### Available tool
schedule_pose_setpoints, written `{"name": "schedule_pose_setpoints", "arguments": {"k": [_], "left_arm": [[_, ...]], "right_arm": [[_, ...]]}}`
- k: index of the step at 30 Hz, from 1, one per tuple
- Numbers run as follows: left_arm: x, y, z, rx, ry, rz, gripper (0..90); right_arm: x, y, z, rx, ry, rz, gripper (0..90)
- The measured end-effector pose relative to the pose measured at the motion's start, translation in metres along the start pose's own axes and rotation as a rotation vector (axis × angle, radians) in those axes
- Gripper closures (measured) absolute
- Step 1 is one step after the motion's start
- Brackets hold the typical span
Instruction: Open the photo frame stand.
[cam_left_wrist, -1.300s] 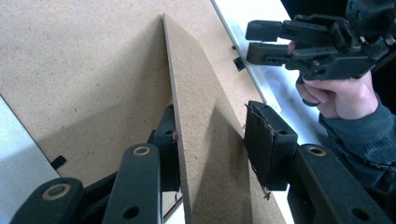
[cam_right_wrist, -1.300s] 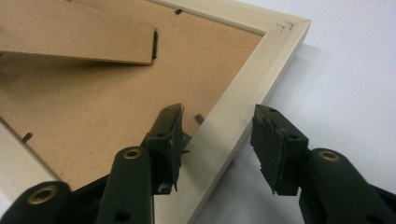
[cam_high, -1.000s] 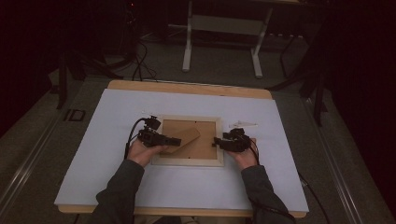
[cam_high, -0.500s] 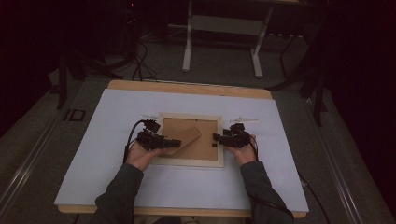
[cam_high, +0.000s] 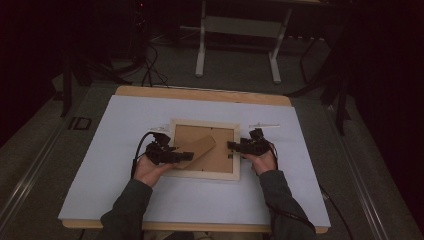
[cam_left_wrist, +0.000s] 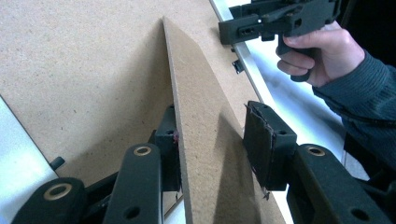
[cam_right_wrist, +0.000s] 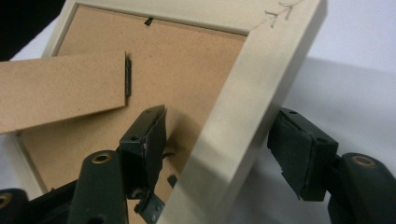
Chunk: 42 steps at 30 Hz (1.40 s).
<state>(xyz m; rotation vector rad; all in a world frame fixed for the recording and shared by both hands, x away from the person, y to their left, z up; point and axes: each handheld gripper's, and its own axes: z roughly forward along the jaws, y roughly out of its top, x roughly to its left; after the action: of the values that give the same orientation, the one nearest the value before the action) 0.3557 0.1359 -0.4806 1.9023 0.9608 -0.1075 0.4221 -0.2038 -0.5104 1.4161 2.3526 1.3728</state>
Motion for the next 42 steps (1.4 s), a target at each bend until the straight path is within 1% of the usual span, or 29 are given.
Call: {"name": "schedule_pose_setpoints", "arguments": {"k": [1,2,3,4,6,7,8,12,15,19,25,26,31,37,41,42], "left_arm": [[0.000,0.000,0.000,0.000,0.000,0.000,61.1],[-0.001,0.000,-0.001,-0.003,-0.002,0.014,61.1],[-0.001,0.000,-0.001,-0.003,-0.002,0.014,61.1],[-0.002,-0.001,-0.001,-0.006,-0.004,0.024,61.1],[-0.002,-0.001,-0.001,-0.006,-0.005,0.031,61.2],[-0.002,-0.001,-0.001,-0.006,-0.005,0.031,61.2],[-0.002,-0.001,-0.001,-0.008,-0.005,0.033,61.2],[-0.002,-0.001,-0.001,-0.011,-0.008,0.039,61.2],[-0.002,-0.001,-0.002,-0.013,-0.010,0.046,61.2],[-0.001,-0.001,-0.002,-0.016,-0.015,0.051,61.3],[-0.002,-0.001,-0.004,-0.027,-0.012,0.060,61.3],[-0.001,0.000,-0.005,-0.029,-0.008,0.066,61.4],[-0.001,0.000,-0.007,-0.040,-0.001,0.068,61.4],[-0.001,-0.002,-0.008,-0.051,-0.001,0.078,61.4],[-0.002,-0.002,-0.009,-0.063,0.005,0.090,61.4],[-0.002,-0.001,-0.009,-0.069,0.005,0.096,61.4]], "right_arm": [[0.000,0.000,0.000,0.000,0.000,0.000,36.1],[0.000,0.001,0.000,-0.006,0.013,0.006,35.8],[0.000,0.001,0.000,-0.006,0.013,0.006,35.8],[-0.001,0.002,-0.001,-0.012,0.018,0.007,36.0],[-0.002,0.002,-0.002,-0.012,0.033,0.016,36.5],[-0.002,0.002,-0.002,-0.012,0.033,0.016,36.5],[-0.004,0.002,-0.001,-0.011,0.050,0.033,37.0],[-0.007,0.002,0.000,-0.004,0.080,0.056,37.1],[-0.006,0.003,-0.001,-0.008,0.074,0.048,37.5],[-0.007,0.003,-0.004,-0.016,0.082,0.059,39.8],[-0.006,0.005,-0.008,-0.035,0.071,0.062,43.9],[-0.006,0.007,-0.011,-0.046,0.064,0.068,46.8],[-0.006,0.009,-0.016,-0.068,0.043,0.075,54.7],[-0.006,0.010,-0.017,-0.076,0.040,0.086,56.0],[-0.005,0.011,-0.018,-0.090,0.039,0.092,56.8],[-0.003,0.012,-0.019,-0.100,0.036,0.091,57.3]]}}
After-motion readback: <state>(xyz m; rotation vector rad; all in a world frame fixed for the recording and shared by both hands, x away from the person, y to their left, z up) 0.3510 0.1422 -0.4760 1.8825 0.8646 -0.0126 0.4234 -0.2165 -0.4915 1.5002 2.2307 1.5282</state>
